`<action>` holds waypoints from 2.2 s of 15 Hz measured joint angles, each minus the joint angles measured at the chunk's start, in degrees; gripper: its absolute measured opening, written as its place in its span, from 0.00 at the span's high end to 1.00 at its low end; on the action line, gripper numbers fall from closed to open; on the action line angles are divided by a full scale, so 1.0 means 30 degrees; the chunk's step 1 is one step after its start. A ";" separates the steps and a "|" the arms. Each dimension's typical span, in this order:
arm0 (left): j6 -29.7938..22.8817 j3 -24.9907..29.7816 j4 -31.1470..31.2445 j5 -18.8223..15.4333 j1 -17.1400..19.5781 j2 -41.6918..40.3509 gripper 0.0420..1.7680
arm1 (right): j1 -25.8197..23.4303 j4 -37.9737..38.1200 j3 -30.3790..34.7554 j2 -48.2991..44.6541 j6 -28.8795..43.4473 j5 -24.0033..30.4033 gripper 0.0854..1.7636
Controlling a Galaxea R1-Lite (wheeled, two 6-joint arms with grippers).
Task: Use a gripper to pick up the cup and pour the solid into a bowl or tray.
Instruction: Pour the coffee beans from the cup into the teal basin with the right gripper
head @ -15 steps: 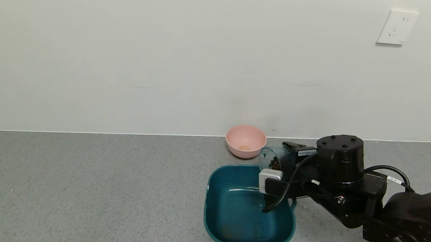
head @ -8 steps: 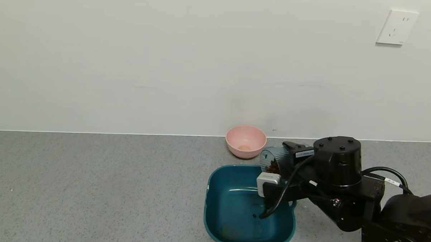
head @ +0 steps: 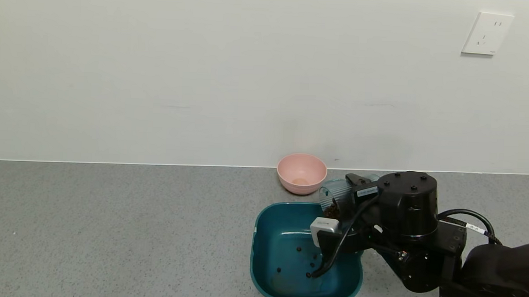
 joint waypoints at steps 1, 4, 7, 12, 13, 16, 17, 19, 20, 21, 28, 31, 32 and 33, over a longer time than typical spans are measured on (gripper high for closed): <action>0.0000 0.0000 0.0000 0.0000 0.0000 0.0000 0.00 | 0.0061 0.0000 0.0008 0.0000 -0.0211 -0.0057 0.24; 0.0000 0.0000 0.0000 0.0000 0.0000 0.0000 0.00 | 0.0183 0.0020 0.0045 0.0049 -0.0715 -0.0093 0.24; 0.0000 0.0000 0.0000 0.0000 0.0000 0.0000 0.00 | 0.0284 -0.0008 0.0037 0.0167 -0.0874 -0.0276 0.24; 0.0000 0.0000 0.0000 0.0000 0.0000 0.0000 0.00 | 0.0540 -0.0183 0.0158 0.0256 -0.0918 -0.0683 0.24; 0.0000 0.0000 0.0000 0.0000 0.0000 0.0000 0.00 | 0.0557 -0.0199 0.0191 0.0256 -0.1012 -0.0691 0.24; 0.0000 0.0000 0.0000 0.0000 0.0000 0.0000 0.00 | 0.0593 -0.0228 0.0260 0.0256 -0.1150 -0.1028 0.24; 0.0000 0.0000 0.0000 0.0000 0.0000 0.0000 0.00 | 0.0614 -0.0240 0.0276 0.0256 -0.1166 -0.1028 0.24; 0.0000 0.0000 0.0000 0.0000 0.0000 0.0000 0.00 | 0.0642 -0.0228 0.0305 0.0256 -0.1182 -0.1028 0.24; 0.0000 0.0000 0.0000 0.0000 0.0000 0.0000 0.00 | 0.0650 -0.0219 0.0321 0.0260 -0.1223 -0.1028 0.24; 0.0000 0.0000 0.0000 0.0000 0.0000 0.0000 0.00 | 0.0658 -0.0228 0.0366 0.0256 -0.1406 -0.1028 0.24; 0.0000 0.0000 0.0008 0.0000 0.0000 0.0000 0.00 | 0.0687 -0.0240 0.0451 0.0256 -0.1719 -0.1036 0.24; 0.0000 0.0000 0.0000 0.0000 0.0000 0.0000 0.00 | 0.0695 -0.0236 0.0569 0.0297 -0.1715 -0.1028 0.24; 0.0000 0.0000 0.0000 0.0000 0.0000 0.0000 0.00 | 0.0695 -0.0236 0.0569 0.0313 -0.1715 -0.1036 0.24; 0.0000 0.0000 0.0000 0.0000 0.0000 0.0000 0.00 | 0.0695 -0.0236 0.0581 0.0321 -0.1715 -0.1028 0.24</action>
